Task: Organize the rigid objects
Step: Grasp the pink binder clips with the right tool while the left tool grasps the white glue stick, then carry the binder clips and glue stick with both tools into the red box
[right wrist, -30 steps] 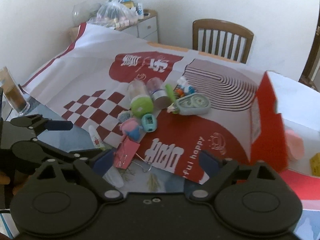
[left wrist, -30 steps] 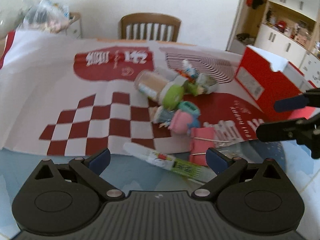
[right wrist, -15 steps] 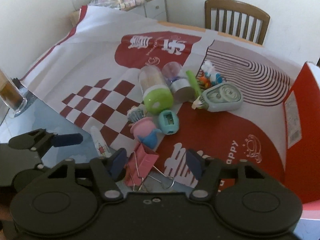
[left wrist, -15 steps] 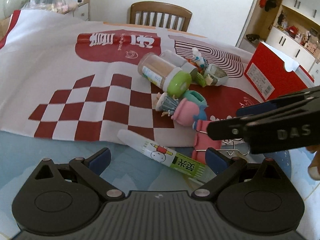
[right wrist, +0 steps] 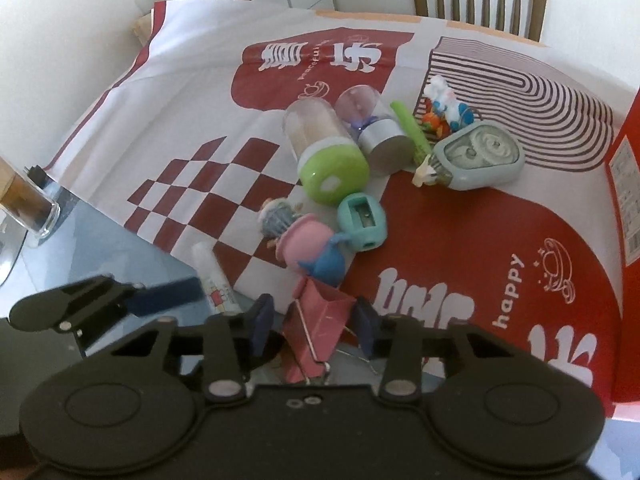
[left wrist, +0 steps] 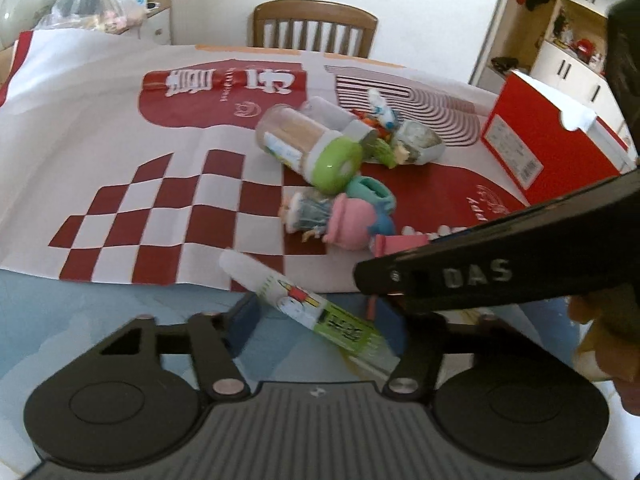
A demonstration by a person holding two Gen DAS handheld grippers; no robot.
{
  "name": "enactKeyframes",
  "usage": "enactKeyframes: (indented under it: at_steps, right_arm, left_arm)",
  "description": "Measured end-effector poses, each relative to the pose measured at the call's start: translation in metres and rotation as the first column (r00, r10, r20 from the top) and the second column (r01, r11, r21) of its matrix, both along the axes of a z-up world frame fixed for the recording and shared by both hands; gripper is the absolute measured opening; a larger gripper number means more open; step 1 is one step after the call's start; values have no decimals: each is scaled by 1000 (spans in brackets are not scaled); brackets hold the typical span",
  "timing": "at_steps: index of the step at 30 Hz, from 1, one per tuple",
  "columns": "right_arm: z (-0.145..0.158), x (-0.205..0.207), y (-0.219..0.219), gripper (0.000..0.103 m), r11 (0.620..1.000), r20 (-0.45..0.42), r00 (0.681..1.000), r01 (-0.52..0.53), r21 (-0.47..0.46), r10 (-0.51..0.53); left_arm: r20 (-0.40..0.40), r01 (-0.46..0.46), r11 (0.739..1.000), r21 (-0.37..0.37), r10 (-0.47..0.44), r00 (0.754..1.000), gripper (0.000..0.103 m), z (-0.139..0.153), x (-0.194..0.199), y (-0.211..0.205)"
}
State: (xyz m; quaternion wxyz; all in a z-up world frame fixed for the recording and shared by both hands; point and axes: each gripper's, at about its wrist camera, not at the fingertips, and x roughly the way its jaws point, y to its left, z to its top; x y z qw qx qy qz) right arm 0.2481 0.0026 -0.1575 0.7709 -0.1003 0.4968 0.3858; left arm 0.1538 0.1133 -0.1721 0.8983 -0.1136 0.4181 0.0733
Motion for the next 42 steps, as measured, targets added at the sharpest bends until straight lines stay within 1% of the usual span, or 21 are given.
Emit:
enactKeyframes:
  at_steps: [1,2,3,5,6,12,17,23,27,34,37,42]
  right_arm:
    - [0,0,-1,35,1000,2,1000,4,1,-4]
    - [0,0,-3,34,1000,-1,1000,10,7,-10]
    - [1,1,-6,34,1000,-10,1000,17,17,-17]
    - [3,1,-11,28,999,-21,999,30,33,-30]
    - [4,1,-14,28,999,-21,999,32,37,-31]
    - [9,-7,-37,26,996,-32,998,63,59,-61]
    - [26,-18,-64,27,991,-24,996,87,104,-85]
    - [46,-29,-102,27,987,31,991,131,91,-134]
    - [56,-35,-130,27,980,44,982,176,98,-181]
    - [79,-42,-174,27,958,67,961,257,129,-267]
    - [93,-43,-191,27,948,91,951,280,149,-295]
    - [115,-38,-219,27,930,134,929,320,180,-346]
  left_arm:
    - [1,7,1000,-13,-7,1000,47,0,-1,-1]
    - [0,14,1000,-16,-14,1000,42,1,-2,-2]
    - [-2,19,1000,-19,-19,1000,38,1,-3,-2]
    - [-4,21,1000,-17,-21,1000,33,1,-4,-3]
    - [-8,18,1000,-8,-18,1000,29,1,-4,-3]
    - [-24,2,1000,-2,-2,1000,21,2,-7,2]
    - [-24,-14,1000,-9,14,1000,18,2,-17,8]
    - [-22,-36,999,-34,35,999,17,6,-32,13]
    - [-7,-64,997,-53,64,998,17,13,-44,16]
    - [40,-79,992,-97,83,996,17,45,-64,14]
    - [55,-63,992,-110,69,996,17,61,-66,6]
    - [87,-5,995,-101,14,996,17,88,-61,-18]
